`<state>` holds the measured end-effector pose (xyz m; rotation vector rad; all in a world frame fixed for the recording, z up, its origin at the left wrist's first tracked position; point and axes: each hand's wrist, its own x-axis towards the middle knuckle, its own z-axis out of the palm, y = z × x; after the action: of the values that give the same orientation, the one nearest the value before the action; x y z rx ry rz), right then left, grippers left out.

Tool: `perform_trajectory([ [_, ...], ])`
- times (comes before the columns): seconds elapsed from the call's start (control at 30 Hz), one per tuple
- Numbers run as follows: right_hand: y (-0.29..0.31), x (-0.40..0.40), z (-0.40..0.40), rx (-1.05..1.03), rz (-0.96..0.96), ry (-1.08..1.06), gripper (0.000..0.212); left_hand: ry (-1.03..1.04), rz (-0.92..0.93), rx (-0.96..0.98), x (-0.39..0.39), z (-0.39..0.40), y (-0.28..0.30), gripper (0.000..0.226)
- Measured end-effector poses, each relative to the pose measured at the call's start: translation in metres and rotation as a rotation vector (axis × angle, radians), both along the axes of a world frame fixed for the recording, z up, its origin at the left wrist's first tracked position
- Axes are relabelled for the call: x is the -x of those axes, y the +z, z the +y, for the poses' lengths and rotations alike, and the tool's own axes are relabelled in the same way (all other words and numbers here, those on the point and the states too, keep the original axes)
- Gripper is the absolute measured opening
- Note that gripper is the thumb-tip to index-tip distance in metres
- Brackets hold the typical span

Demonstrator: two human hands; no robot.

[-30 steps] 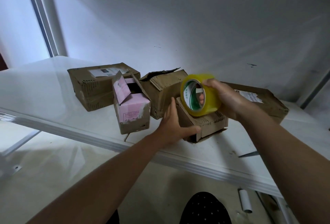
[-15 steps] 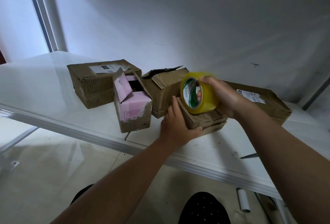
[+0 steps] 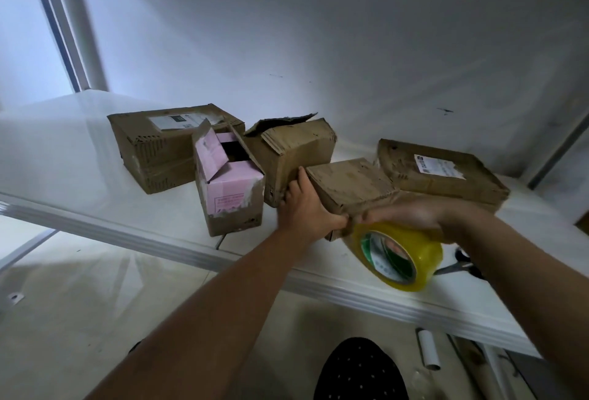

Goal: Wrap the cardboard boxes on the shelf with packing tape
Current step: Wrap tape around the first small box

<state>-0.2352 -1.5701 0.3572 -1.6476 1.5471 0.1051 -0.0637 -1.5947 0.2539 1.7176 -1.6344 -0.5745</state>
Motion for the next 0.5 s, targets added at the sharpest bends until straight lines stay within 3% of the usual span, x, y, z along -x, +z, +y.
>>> perform_trajectory([
  [0.1,-0.008,0.003,0.002,0.044,-0.052,-0.027,0.053,0.004,0.031,0.040,0.000,0.001,-0.001,0.138],
  [0.17,-0.005,0.004,0.003,0.036,-0.058,-0.030,0.058,-0.020,0.087,0.049,-0.002,0.002,-0.001,0.138],
  [0.23,0.000,0.003,0.006,0.018,-0.117,-0.008,0.066,-0.057,0.249,0.003,-0.004,0.001,0.004,0.140],
  [0.3,0.012,0.003,0.008,0.017,-0.298,-0.001,0.061,-0.068,0.458,-0.118,-0.006,-0.005,0.015,0.139],
  [0.37,0.028,0.003,0.004,0.066,-0.509,-0.020,0.056,-0.037,0.615,-0.279,-0.010,-0.009,0.026,0.124],
  [0.43,0.041,-0.003,0.000,0.128,-0.660,-0.036,0.053,-0.029,0.748,-0.464,-0.012,-0.005,0.035,0.093],
  [0.5,0.047,-0.013,-0.005,0.192,-0.736,-0.088,0.050,-0.033,0.762,-0.533,-0.010,-0.002,0.034,0.073],
])
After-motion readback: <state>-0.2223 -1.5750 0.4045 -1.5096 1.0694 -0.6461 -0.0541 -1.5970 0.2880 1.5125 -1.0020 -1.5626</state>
